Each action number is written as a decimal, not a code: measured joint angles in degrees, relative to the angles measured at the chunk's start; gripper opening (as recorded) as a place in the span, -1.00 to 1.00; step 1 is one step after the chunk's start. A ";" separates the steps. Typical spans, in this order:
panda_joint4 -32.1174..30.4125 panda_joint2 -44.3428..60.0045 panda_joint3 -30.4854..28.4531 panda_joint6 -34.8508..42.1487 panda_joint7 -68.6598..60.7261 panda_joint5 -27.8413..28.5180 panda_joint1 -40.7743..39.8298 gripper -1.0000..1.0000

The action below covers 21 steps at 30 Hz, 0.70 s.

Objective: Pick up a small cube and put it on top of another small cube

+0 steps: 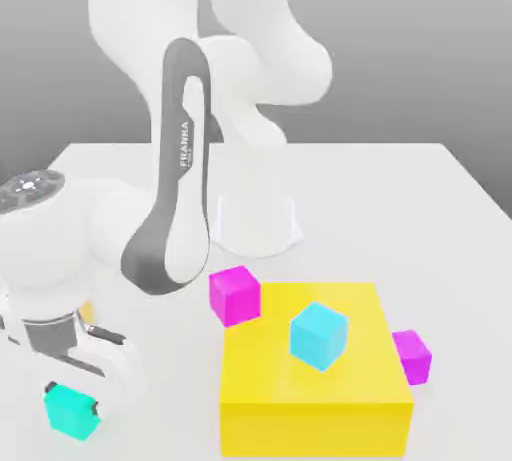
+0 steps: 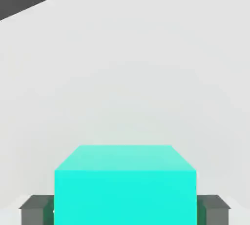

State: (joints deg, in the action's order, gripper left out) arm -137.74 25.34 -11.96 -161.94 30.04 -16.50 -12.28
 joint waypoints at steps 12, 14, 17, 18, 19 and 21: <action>-5.86 -17.02 -2.57 11.11 2.58 7.49 4.72 -1.00; -7.85 -21.05 -1.62 13.16 1.69 8.43 5.97 -1.00; -10.86 -27.15 -0.19 16.16 0.42 9.99 7.83 -1.00; -11.87 -29.19 0.05 17.17 0.10 10.63 8.16 -1.00; -12.88 -31.24 0.41 18.15 -0.25 11.27 8.44 -1.00; -14.91 -35.35 1.35 20.13 -0.89 12.55 8.99 -1.00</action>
State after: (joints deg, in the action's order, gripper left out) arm -152.65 -10.01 -10.61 -141.81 29.15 -3.94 -3.29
